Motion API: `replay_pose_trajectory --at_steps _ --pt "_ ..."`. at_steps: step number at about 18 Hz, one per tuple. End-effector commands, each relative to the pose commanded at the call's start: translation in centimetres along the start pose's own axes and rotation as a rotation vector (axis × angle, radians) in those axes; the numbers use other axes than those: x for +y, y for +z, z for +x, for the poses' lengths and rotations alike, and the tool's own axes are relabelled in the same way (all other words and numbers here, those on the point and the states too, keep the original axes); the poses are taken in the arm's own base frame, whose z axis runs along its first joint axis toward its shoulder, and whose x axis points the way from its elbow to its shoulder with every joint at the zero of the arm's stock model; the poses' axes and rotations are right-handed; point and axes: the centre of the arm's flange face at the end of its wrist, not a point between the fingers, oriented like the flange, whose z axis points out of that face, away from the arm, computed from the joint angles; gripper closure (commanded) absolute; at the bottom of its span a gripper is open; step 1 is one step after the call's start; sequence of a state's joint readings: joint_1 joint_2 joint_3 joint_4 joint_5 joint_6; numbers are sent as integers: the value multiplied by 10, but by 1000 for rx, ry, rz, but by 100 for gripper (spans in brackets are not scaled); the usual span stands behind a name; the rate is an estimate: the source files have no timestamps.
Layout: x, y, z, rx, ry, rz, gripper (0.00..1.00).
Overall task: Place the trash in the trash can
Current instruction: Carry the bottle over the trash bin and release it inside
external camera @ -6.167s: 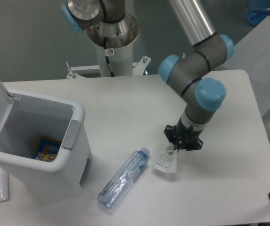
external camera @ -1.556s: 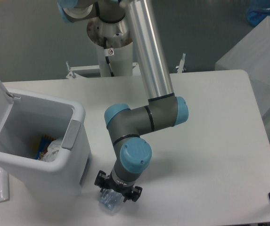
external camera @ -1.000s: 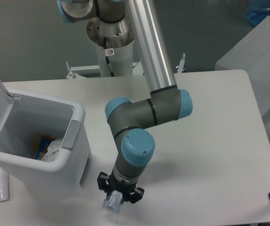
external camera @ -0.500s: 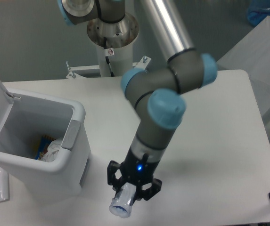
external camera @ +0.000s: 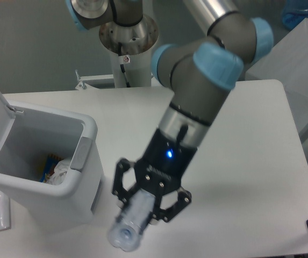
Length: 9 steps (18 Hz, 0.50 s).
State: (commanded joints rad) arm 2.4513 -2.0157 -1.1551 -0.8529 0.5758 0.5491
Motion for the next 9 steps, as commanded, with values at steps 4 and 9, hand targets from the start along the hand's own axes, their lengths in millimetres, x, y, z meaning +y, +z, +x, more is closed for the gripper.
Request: replay_pose_trajectory --at_steps 4,9 --pt "-18 -8 35 116 26 76 79" --pt "-30 -2 93 191 64 87 79"
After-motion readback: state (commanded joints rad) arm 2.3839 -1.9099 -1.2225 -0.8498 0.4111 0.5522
